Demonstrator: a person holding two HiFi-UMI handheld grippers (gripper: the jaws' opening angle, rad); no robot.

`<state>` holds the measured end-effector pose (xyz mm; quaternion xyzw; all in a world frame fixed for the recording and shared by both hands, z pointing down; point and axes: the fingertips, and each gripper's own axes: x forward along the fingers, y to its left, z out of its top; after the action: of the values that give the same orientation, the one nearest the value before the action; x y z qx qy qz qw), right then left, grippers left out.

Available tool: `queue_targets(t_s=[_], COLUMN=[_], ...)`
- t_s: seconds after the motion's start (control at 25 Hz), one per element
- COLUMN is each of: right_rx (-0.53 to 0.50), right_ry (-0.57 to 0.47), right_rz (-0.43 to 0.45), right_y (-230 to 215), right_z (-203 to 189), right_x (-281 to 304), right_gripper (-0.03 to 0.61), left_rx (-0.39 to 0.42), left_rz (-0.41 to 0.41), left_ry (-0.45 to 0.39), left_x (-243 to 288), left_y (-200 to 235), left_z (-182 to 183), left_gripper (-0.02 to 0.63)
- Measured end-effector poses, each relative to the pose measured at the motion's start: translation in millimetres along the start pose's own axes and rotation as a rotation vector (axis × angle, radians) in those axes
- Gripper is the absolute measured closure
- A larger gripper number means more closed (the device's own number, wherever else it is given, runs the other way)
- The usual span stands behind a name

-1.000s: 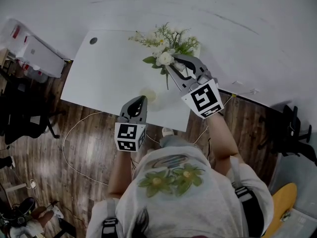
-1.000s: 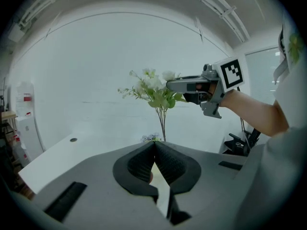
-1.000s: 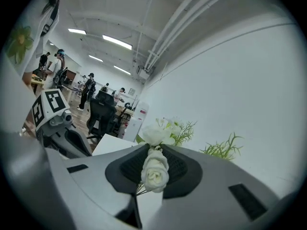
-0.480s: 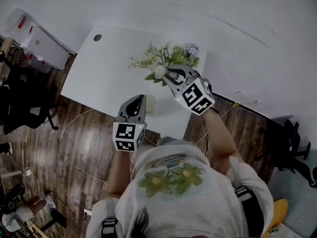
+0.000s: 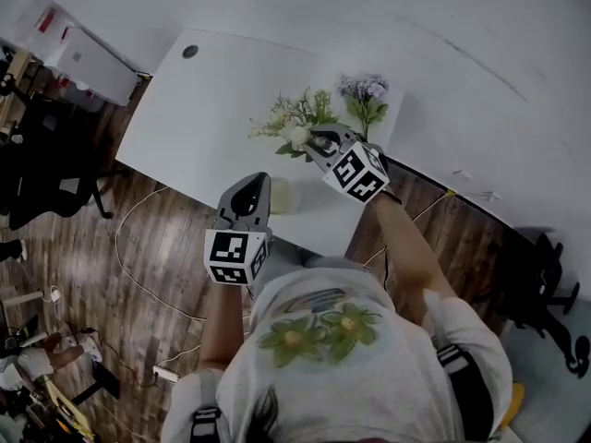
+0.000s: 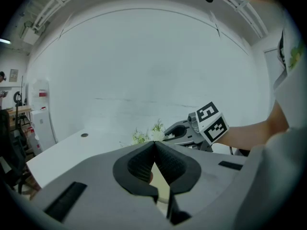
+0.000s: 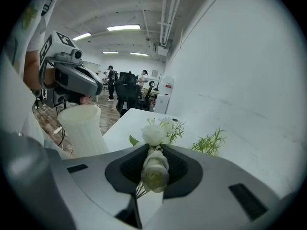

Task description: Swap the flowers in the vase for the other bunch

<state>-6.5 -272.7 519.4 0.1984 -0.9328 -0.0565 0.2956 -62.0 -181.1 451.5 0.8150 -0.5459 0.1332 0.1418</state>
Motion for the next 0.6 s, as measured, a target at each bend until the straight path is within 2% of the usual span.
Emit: queue_targets(t_s=[0.36, 0.48, 0.6], right_rx=[0.084, 0.126, 0.171], right_ry=[-0.018, -0.019, -0.015], right_rz=[0.055, 0.056, 0.041], right_y=[-0.9, -1.0, -1.0], right_z=[-32.9, -41.6, -50.3], right_x=[46.0, 57.3, 65.2], right_gripper=[0.492, 0.492, 0.492], left_rx=[0.068, 0.107, 0.109], left_rz=[-0.014, -0.033, -0.047], left_ry=[0.034, 0.040, 0.048], left_x=[16.7, 26.2, 35.2], left_y=[-11.3, -17.5, -20.1], left_z=[3.9, 9.4, 10.9], left_gripper=[0.595, 0.595, 0.595])
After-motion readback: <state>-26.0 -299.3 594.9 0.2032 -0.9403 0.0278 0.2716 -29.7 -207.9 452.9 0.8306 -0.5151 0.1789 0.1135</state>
